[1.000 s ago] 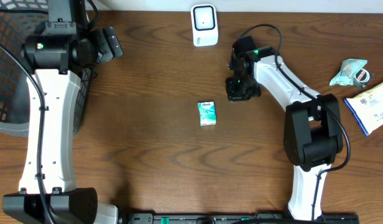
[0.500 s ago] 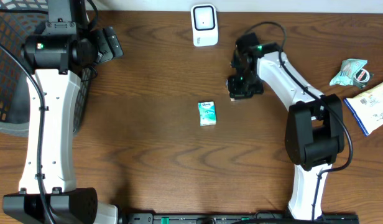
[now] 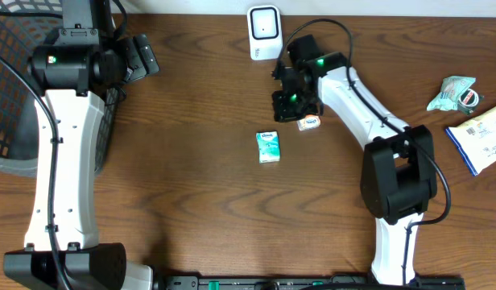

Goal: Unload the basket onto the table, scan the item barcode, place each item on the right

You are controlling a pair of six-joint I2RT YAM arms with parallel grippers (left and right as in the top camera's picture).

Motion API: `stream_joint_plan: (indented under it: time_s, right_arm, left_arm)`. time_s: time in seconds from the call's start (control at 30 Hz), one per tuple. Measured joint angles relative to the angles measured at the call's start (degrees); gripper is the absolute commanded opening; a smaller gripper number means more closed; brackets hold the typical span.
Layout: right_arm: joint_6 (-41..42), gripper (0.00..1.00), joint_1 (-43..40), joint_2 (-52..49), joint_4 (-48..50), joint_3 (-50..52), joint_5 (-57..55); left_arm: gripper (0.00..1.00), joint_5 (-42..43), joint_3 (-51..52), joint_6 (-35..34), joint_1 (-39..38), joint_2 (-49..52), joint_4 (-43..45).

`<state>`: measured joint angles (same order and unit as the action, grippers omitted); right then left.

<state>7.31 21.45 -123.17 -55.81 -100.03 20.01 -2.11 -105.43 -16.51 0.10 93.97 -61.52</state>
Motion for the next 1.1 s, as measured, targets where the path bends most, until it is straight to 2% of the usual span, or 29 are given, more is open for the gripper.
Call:
stream_joint_plan:
  time_s: [0.47,1.1]
  right_arm:
    - [0.0,0.01,6.0,0.0,1.2,0.0,-0.5]
    - [7.6,0.01,9.1,0.0,3.1,3.0,-10.8]
  left_arm:
    - [0.98,0.0,0.0,0.0,0.0,0.0,0.0]
    - [0.98,0.0,0.0,0.0,0.0,0.0,0.0]
